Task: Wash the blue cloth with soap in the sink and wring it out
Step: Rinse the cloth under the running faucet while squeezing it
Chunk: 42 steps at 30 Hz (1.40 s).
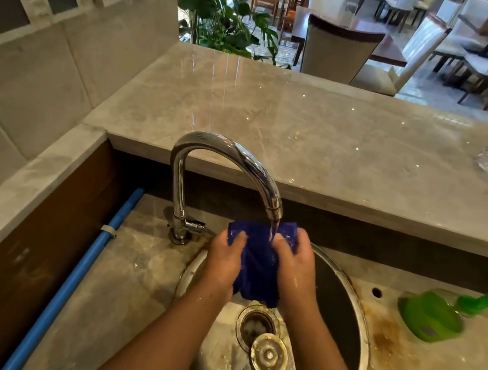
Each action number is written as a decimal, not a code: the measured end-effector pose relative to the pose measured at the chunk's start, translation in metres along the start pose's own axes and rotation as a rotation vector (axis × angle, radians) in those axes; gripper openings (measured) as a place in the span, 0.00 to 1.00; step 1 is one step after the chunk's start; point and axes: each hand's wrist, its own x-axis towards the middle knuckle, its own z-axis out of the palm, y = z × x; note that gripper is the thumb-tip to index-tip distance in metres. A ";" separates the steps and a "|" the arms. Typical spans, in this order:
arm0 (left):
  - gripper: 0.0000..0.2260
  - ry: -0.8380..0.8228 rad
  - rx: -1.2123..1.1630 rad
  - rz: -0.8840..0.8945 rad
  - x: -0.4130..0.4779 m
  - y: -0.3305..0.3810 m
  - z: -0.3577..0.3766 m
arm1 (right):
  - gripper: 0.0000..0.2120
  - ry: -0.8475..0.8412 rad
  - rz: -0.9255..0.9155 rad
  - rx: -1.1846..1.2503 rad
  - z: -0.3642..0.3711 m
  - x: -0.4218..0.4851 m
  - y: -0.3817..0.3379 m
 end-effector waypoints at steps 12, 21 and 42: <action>0.13 -0.199 -0.247 -0.169 -0.010 -0.020 0.014 | 0.07 0.133 -0.053 -0.321 0.008 0.027 0.034; 0.13 -0.038 -0.267 -0.039 0.010 0.003 0.009 | 0.07 0.147 -0.085 0.018 0.015 -0.015 0.017; 0.20 -0.112 -0.354 0.015 0.010 0.002 0.010 | 0.24 -0.137 0.699 0.579 0.004 0.007 0.025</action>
